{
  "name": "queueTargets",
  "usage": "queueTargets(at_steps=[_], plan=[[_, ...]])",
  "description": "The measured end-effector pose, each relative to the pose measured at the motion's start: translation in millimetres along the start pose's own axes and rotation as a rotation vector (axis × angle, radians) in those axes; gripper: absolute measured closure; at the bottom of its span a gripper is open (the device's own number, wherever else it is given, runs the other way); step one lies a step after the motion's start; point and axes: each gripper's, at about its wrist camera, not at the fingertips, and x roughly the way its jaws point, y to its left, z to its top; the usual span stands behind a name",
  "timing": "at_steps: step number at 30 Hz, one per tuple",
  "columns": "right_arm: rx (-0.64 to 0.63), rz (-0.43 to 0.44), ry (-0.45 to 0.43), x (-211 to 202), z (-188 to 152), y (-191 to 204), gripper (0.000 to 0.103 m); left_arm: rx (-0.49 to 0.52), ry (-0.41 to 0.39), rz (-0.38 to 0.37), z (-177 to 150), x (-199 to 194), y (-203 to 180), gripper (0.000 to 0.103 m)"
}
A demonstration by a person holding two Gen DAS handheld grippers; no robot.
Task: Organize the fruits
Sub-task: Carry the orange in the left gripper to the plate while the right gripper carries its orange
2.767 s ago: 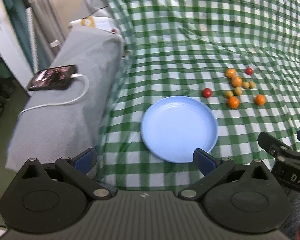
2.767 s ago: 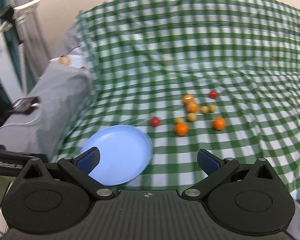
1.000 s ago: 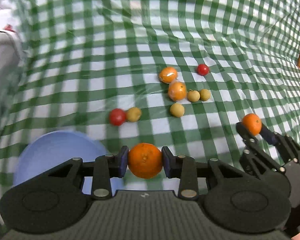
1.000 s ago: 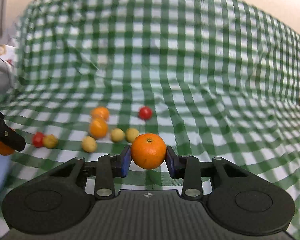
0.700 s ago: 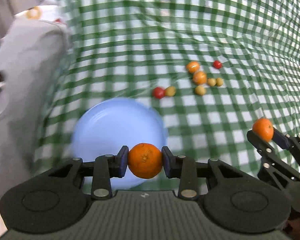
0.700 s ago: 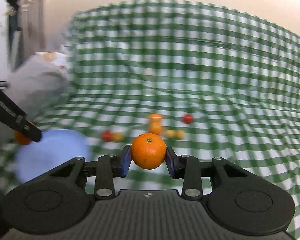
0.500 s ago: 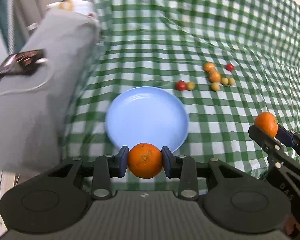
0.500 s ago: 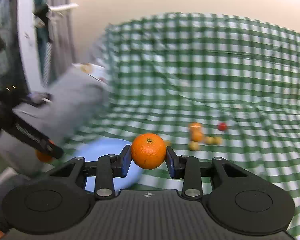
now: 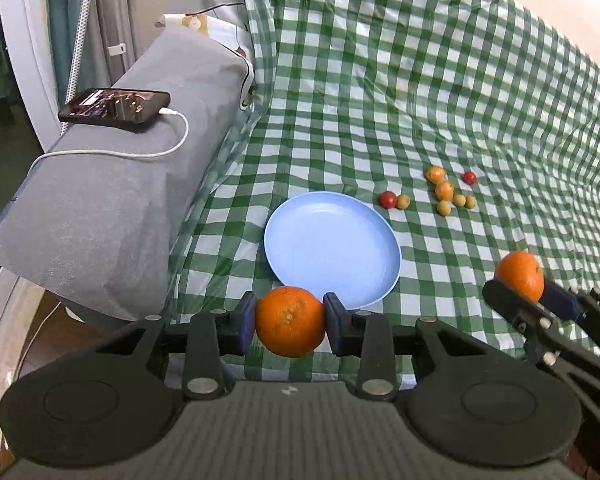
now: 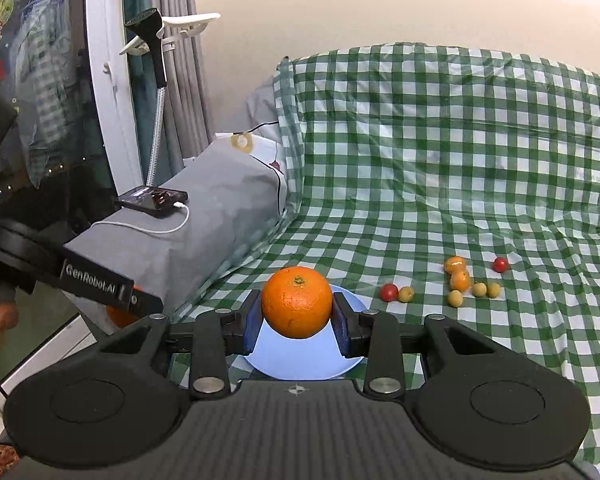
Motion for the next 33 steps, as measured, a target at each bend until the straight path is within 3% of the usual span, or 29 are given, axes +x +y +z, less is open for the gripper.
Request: queueTargets(at_steps=[15, 25, 33], plan=[[-0.013, -0.031, 0.078, 28, -5, 0, 0.065, 0.046, 0.019, -0.038, 14, 29, -4, 0.064], [0.016, -0.045, 0.134, 84, -14, -16, 0.065, 0.090, 0.065, -0.046, 39, 92, -26, 0.064], [0.025, -0.041, 0.192, 140, -21, -23, 0.065, 0.111, 0.137, -0.007, 56, 158, -35, 0.064]])
